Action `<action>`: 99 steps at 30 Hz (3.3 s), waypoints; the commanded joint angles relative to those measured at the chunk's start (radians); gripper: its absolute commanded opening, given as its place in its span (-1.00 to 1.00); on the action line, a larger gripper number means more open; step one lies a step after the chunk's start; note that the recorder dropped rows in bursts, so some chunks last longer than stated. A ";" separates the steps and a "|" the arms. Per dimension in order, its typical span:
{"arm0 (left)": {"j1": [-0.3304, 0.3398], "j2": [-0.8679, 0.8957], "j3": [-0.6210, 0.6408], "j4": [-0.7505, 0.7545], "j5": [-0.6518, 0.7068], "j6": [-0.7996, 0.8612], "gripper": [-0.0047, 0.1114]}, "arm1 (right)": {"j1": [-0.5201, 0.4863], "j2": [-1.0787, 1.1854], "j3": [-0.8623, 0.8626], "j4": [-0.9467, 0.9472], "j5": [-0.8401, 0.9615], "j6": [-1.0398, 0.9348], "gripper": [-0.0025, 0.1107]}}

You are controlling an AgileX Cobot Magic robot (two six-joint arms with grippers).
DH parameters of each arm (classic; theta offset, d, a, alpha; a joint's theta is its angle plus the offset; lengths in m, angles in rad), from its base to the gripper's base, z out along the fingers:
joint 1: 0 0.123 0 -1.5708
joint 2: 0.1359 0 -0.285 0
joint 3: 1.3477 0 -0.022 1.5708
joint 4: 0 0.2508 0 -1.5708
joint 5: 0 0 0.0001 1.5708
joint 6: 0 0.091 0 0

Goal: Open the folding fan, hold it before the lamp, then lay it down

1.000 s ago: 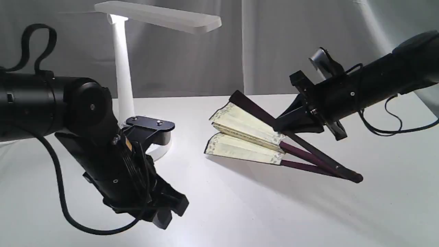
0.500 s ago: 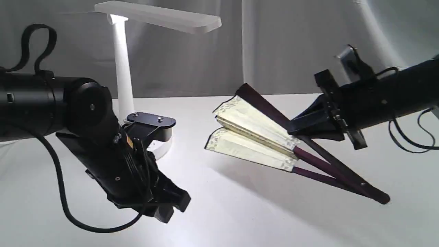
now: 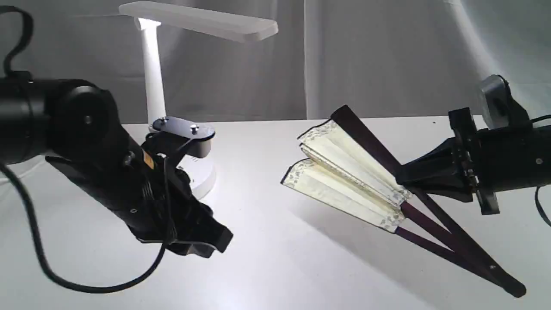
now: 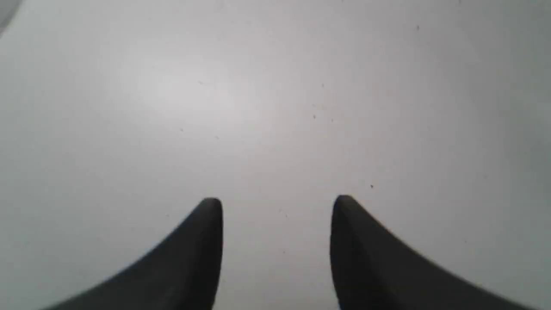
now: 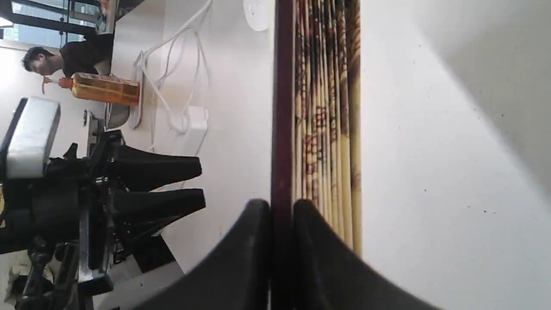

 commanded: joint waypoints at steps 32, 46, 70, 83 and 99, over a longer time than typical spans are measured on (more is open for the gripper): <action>0.001 -0.328 0.711 0.179 -1.388 -0.633 -0.39 | 0.009 -0.014 0.004 0.114 0.006 -0.119 -0.96; 0.001 0.018 0.711 0.310 -1.822 -1.085 -0.36 | 0.029 -0.014 0.004 0.117 0.006 -0.122 -0.96; 0.001 0.474 0.276 0.534 -1.915 -1.785 0.07 | 0.088 -0.014 0.004 0.162 0.006 -0.122 -0.96; 0.001 0.517 0.171 0.541 -1.915 -1.820 -0.17 | 0.110 -0.014 0.004 0.180 0.006 -0.122 -0.96; 0.001 0.521 0.171 0.467 -1.915 -1.820 -0.33 | 0.112 -0.013 0.004 0.178 0.006 -0.122 -0.96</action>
